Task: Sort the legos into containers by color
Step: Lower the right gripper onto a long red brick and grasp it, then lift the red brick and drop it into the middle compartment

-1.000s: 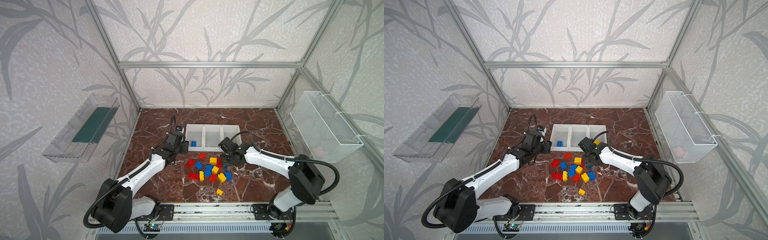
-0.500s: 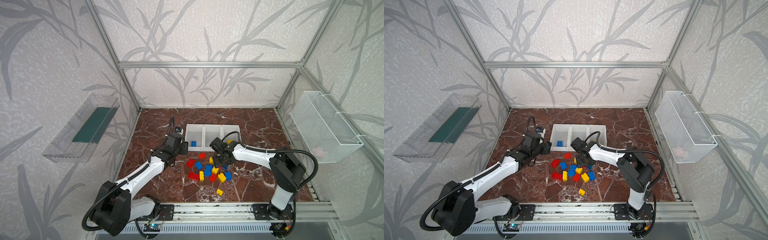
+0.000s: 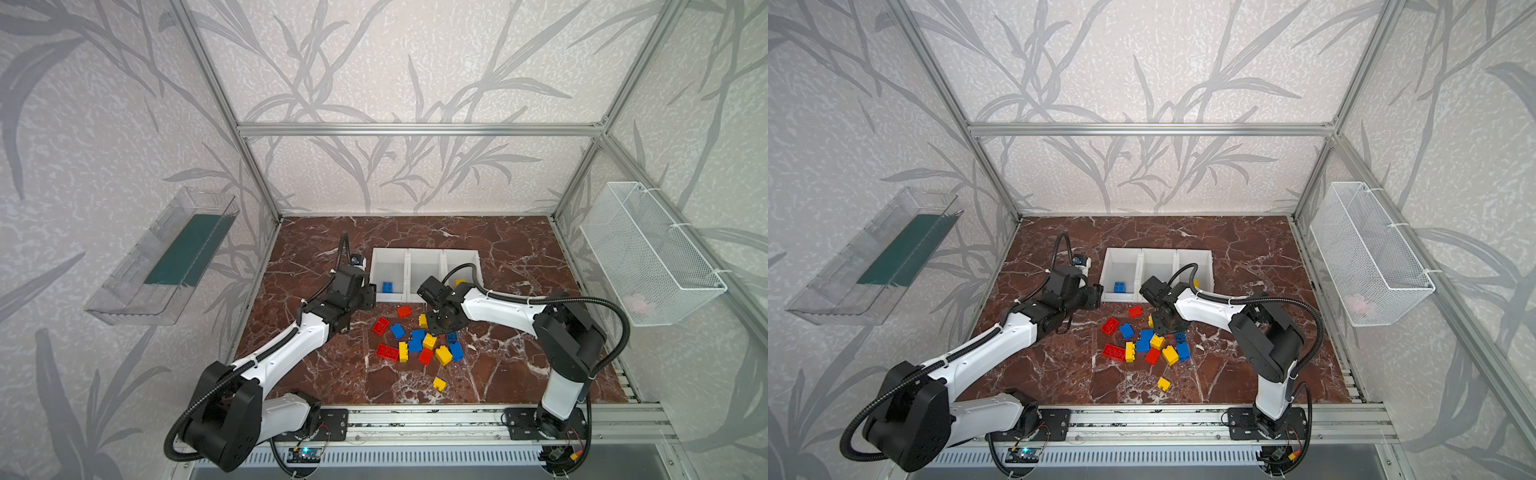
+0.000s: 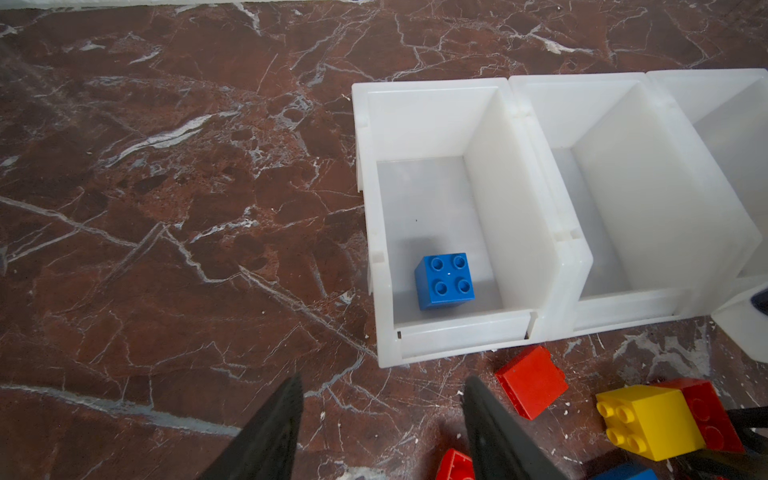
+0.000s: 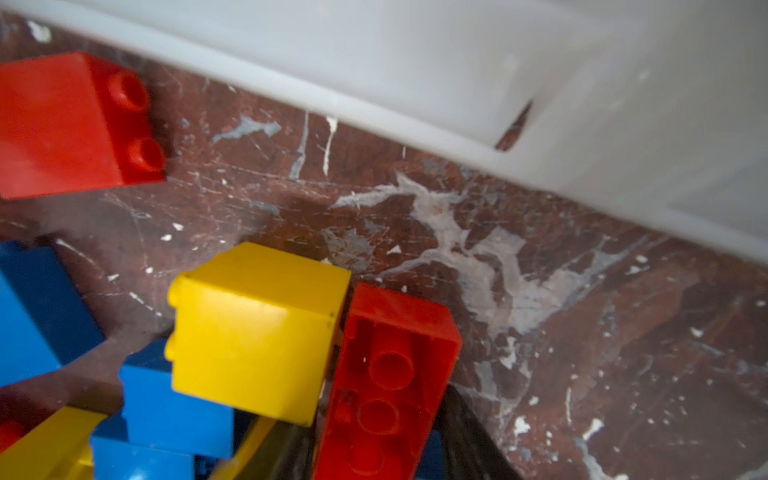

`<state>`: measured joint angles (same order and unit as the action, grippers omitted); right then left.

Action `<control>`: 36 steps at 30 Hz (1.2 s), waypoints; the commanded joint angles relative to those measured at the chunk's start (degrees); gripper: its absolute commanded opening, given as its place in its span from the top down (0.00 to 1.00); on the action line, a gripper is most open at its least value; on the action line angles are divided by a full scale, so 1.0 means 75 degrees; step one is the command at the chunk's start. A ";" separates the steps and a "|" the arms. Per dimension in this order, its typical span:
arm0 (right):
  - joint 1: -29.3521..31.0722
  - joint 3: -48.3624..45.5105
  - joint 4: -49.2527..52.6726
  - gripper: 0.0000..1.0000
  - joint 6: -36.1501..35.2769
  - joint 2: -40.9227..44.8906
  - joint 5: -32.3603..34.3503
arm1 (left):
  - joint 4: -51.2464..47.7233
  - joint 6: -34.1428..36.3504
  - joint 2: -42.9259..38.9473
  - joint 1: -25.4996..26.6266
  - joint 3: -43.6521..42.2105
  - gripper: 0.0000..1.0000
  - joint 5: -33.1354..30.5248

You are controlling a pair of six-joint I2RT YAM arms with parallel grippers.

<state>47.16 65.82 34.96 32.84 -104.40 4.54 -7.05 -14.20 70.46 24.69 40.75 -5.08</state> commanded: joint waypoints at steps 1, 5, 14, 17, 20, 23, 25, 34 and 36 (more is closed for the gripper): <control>0.0040 0.0092 0.0307 0.59 0.0089 -0.0112 0.0204 | 0.0055 -0.0099 -0.0175 -0.0022 -0.0126 0.36 -0.0167; 0.0043 -0.0020 0.0300 0.64 0.0127 0.0016 0.0282 | 0.0061 -0.0111 -0.0183 -0.0024 -0.0125 0.36 -0.0140; 0.0022 0.0109 0.0546 0.70 -0.0104 0.0737 0.0457 | -0.0035 -0.0135 -0.0294 -0.0023 -0.0153 0.36 -0.0176; -0.0006 0.0495 0.0769 0.70 -0.0376 0.0999 0.0629 | -0.0042 -0.0169 -0.0352 -0.0024 -0.0198 0.36 -0.0201; -0.0062 0.0992 0.0772 0.69 -0.0676 0.1046 0.0681 | -0.0021 -0.0193 -0.0371 -0.0031 -0.0251 0.36 -0.0190; -0.0166 0.1597 0.0528 0.69 -0.1018 0.0684 0.0716 | -0.0019 -0.0228 -0.0359 -0.0025 -0.0277 0.36 -0.0114; -0.0273 0.2069 0.0437 0.69 -0.1236 0.0329 0.0773 | -0.0032 -0.0292 -0.0361 -0.0022 -0.0289 0.36 -0.0048; -0.0756 0.3896 0.0859 0.69 -0.1553 -0.1300 0.0641 | -0.0103 -0.0575 -0.0472 -0.0018 -0.0437 0.36 0.0233; -0.0768 0.3947 0.0802 0.68 -0.1542 -0.1393 0.0588 | -0.0128 -0.0602 -0.0511 -0.0004 -0.0491 0.36 0.0218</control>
<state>41.17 93.45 38.92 22.44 -114.30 8.97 -7.31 -17.26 68.10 24.69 37.93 -3.95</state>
